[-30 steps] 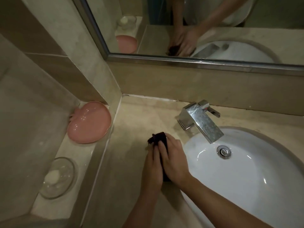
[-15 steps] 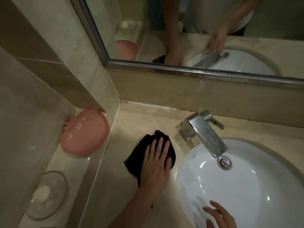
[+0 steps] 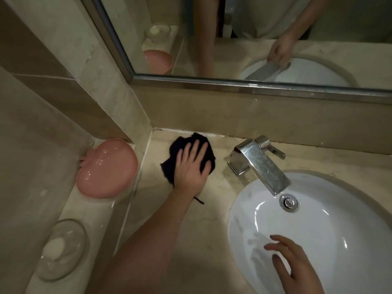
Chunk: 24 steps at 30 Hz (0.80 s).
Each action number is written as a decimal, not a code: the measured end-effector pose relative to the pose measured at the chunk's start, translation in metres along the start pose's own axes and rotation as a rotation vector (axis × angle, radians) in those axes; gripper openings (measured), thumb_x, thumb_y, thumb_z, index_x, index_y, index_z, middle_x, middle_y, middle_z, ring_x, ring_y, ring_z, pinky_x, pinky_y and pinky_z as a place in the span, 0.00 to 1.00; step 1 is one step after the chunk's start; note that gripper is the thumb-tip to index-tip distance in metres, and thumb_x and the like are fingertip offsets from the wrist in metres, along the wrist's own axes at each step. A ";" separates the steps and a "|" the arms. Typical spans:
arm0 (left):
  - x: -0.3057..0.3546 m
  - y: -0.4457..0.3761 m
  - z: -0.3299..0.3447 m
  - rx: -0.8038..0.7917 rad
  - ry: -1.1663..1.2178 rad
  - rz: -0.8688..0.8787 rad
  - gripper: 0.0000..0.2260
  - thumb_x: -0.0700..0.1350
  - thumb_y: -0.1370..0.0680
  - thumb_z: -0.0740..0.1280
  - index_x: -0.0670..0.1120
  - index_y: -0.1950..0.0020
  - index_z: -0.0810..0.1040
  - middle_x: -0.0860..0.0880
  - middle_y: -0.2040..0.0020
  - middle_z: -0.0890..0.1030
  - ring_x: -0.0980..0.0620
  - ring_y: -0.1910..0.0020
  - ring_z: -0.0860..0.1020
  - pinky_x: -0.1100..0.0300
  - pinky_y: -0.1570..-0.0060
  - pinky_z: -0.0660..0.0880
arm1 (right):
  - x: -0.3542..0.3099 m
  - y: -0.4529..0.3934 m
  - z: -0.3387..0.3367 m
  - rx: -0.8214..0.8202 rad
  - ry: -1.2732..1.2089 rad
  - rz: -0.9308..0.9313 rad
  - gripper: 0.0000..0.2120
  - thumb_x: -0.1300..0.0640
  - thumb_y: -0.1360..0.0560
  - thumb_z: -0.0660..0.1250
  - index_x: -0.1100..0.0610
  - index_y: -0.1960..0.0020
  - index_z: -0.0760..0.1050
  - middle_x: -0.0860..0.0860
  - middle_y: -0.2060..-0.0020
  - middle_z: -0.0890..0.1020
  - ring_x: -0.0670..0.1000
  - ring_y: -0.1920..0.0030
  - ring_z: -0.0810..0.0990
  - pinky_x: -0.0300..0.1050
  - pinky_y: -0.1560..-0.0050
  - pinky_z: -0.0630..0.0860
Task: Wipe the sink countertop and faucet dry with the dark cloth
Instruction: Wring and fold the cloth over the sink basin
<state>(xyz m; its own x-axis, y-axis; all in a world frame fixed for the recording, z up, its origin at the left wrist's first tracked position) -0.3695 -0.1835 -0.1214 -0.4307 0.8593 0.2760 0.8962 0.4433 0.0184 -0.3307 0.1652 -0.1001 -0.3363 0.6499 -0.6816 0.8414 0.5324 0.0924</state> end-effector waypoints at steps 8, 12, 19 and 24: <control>-0.091 0.098 -0.019 0.029 -0.094 -0.277 0.29 0.59 0.18 0.46 0.54 0.17 0.50 0.46 0.17 0.52 0.42 0.20 0.53 0.45 0.22 0.50 | -0.008 -0.004 0.002 -0.114 -0.054 0.072 0.16 0.65 0.23 0.68 0.42 0.49 0.80 0.33 0.39 0.75 0.42 0.39 0.72 0.31 0.42 0.65; -0.062 0.195 -0.015 0.027 -0.092 -0.319 0.28 0.58 0.17 0.48 0.50 0.17 0.51 0.44 0.18 0.53 0.41 0.20 0.54 0.42 0.23 0.53 | -0.006 0.010 0.000 -0.152 -0.074 0.091 0.15 0.65 0.22 0.67 0.45 0.48 0.81 0.38 0.41 0.77 0.43 0.40 0.73 0.34 0.44 0.66; 0.123 0.290 0.035 -0.107 -0.004 0.095 0.29 0.54 0.18 0.57 0.52 0.18 0.54 0.48 0.17 0.53 0.45 0.19 0.53 0.42 0.24 0.55 | -0.001 0.037 0.002 -0.150 -0.126 0.151 0.16 0.66 0.22 0.65 0.45 0.49 0.80 0.41 0.41 0.78 0.47 0.41 0.74 0.45 0.41 0.71; 0.087 0.287 0.028 -0.156 0.055 0.130 0.28 0.55 0.17 0.56 0.52 0.18 0.55 0.49 0.17 0.52 0.48 0.19 0.51 0.44 0.23 0.55 | -0.001 0.058 -0.004 -0.168 -0.136 0.178 0.17 0.65 0.22 0.64 0.43 0.50 0.79 0.40 0.41 0.78 0.46 0.42 0.74 0.42 0.43 0.69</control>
<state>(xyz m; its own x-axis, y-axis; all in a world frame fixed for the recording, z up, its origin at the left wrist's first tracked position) -0.1527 0.0259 -0.1188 -0.3073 0.8896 0.3378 0.9514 0.2806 0.1264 -0.2832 0.1976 -0.0909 -0.1204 0.6686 -0.7338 0.7963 0.5065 0.3308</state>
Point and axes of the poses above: each hand's wrist, its own y-axis away from the middle knuckle, its own z-axis out of the palm, x = y × z, the point moved 7 cm from there along -y, towards the middle knuckle
